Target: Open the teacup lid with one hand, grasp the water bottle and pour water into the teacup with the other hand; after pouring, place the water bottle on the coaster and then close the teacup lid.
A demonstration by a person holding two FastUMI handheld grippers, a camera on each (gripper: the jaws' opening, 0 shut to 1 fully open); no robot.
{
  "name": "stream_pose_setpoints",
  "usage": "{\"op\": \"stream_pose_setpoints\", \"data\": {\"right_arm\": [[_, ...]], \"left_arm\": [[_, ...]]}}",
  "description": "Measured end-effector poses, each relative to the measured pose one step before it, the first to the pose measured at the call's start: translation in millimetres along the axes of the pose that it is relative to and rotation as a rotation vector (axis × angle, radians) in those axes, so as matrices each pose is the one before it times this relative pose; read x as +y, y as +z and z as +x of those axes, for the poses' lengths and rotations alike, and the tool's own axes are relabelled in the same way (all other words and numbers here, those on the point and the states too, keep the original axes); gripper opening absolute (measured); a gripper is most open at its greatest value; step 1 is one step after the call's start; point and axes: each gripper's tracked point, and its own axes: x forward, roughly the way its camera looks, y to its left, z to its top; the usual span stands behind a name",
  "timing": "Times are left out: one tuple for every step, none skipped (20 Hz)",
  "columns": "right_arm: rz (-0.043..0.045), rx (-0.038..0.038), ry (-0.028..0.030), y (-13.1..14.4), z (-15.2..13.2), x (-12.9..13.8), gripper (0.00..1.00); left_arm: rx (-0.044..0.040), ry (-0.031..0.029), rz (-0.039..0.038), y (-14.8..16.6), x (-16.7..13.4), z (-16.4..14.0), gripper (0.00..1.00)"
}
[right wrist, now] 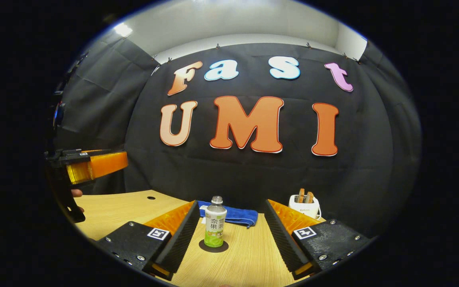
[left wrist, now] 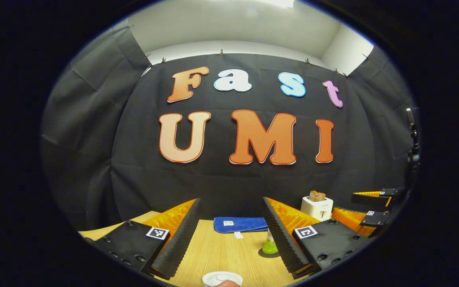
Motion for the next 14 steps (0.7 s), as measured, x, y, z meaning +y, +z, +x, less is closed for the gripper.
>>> {"op": "stream_pose_setpoints", "data": {"right_arm": [[-0.00082,-0.00426,-0.00627,0.64,0.20,-2.56,0.97],[-0.00036,-0.00143,-0.00024,-1.57,1.03,-0.58,0.97],[-0.00356,0.00113,-0.00048,-0.40,0.01,-0.09,0.97],[-0.00435,0.00071,0.00274,-0.89,0.41,0.88,0.97],[-0.00631,0.00377,0.00265,-0.92,-0.17,0.88,0.97],[-0.00310,-0.00039,0.00246,-1.31,1.51,0.06,0.97],[-0.00047,0.00416,0.00251,-1.27,-0.27,0.91,0.98],[0.00052,0.00361,-0.00024,-1.68,0.76,0.76,0.98],[-0.00167,0.00240,0.00142,-0.54,0.78,0.63,0.98],[-0.00131,0.00542,-0.00192,-1.83,1.24,-0.70,0.98],[0.00461,-0.00010,0.00134,-0.27,0.32,0.12,0.98],[0.00578,0.00099,-0.00015,0.87,0.33,-0.21,0.98],[0.00503,0.00039,0.00055,-0.10,-0.37,-0.35,0.98],[0.00106,0.00033,0.00054,0.44,0.54,0.10,0.98]], "left_arm": [[0.01258,0.00549,-0.00719,-4.31,2.15,1.03,0.95],[0.01112,0.00340,-0.00908,-4.41,1.71,0.68,0.98],[0.00910,0.00228,-0.00588,-2.76,1.05,0.32,1.00],[0.00850,0.00513,-0.00079,-3.05,2.22,0.33,1.00],[0.00477,0.00712,0.00191,-1.90,2.94,-0.22,0.98],[0.00230,0.00592,0.00118,-1.71,1.90,0.22,0.98],[0.00033,0.00511,0.00225,-0.72,1.31,0.40,0.98],[0.00263,0.00479,0.00378,-1.52,1.91,0.12,0.98],[0.00524,0.00128,0.00274,-2.01,0.85,0.55,0.98],[0.00750,0.00209,0.00391,-1.97,0.56,0.17,0.98],[0.00433,0.00263,0.00360,-2.10,1.09,0.86,0.98],[0.00372,0.00397,0.00473,-2.08,1.65,0.96,0.98],[0.00125,0.00429,0.00187,-1.32,0.85,0.59,0.95],[0.00488,0.00170,-0.00034,-1.81,0.72,1.11,0.95]]}}
